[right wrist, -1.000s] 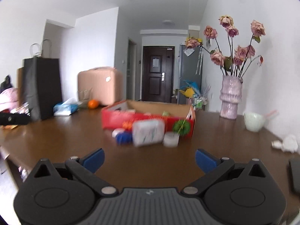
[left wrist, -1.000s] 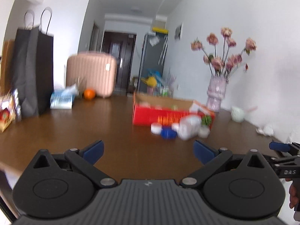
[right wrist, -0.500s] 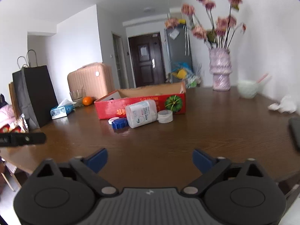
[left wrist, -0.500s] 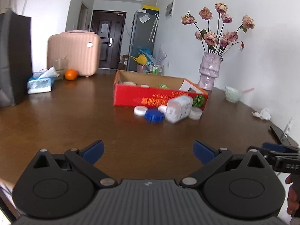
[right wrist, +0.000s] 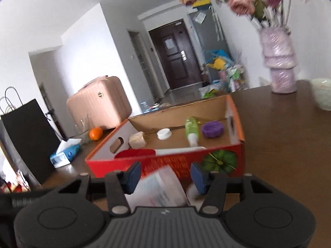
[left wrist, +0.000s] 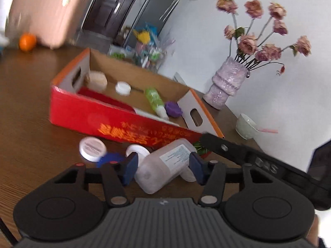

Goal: Organize rigid objects
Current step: 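Grasp the translucent white plastic bottle with both tools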

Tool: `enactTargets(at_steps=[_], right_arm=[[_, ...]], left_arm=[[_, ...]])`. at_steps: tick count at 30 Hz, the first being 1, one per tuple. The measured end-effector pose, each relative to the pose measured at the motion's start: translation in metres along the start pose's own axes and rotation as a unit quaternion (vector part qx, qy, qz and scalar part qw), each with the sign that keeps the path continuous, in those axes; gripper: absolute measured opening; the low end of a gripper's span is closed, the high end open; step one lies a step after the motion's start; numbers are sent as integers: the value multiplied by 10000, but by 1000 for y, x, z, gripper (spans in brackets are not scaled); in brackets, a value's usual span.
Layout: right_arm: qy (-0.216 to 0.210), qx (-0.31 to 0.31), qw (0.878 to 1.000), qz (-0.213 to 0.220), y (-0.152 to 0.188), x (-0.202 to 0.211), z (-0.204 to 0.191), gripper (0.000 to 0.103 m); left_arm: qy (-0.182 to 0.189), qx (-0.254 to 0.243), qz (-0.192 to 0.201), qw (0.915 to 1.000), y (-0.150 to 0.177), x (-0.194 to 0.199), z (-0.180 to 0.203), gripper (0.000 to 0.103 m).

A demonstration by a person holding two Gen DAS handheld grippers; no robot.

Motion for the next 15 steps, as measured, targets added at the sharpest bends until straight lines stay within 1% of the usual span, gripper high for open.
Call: enactTargets(at_steps=[1, 3, 4, 5, 6, 8, 10, 12, 13, 15], right_arm=[[17, -64, 10000, -72, -1, -10, 3, 52], [-46, -148, 9996, -216, 2, -25, 7, 42], [-121, -236, 9993, -282, 4, -29, 8, 32], [-180, -291, 9987, -364, 8, -32, 8, 28], [-130, -277, 9988, -388, 11, -31, 9, 26], [-169, -301, 9987, -387, 18, -23, 8, 23], [-180, -394, 9981, -437, 24, -9, 7, 23], [-180, -311, 9984, -438, 35, 12, 0, 23], [-203, -233, 9985, -446, 44, 26, -5, 23], [-209, -160, 9985, -474, 62, 51, -14, 23]], left_arm=[[57, 108, -117, 9999, 3, -7, -1, 44], [209, 324, -242, 9990, 9, -15, -3, 23], [217, 375, -223, 9988, 10, -16, -6, 22], [216, 387, -178, 9989, 11, -17, -8, 19], [231, 376, -154, 9989, 11, -17, -8, 18], [243, 333, -216, 9989, 13, -11, -7, 17], [303, 98, -251, 9992, 20, 3, 0, 17], [353, -277, -274, 9986, 36, 23, 6, 18], [395, -371, -346, 9979, 47, 33, 7, 18], [456, -346, -463, 9973, 68, 52, 5, 18]])
Point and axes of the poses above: each gripper's, at about its wrist camera, not at the fingertips, and x roughly against the way its jaws point, z to its right, y to its underside, the point moved 10 cm from there along -x, roughly the way its jaws point, and after that the axes turned 3 degrees about z, right-handed, at the moved point
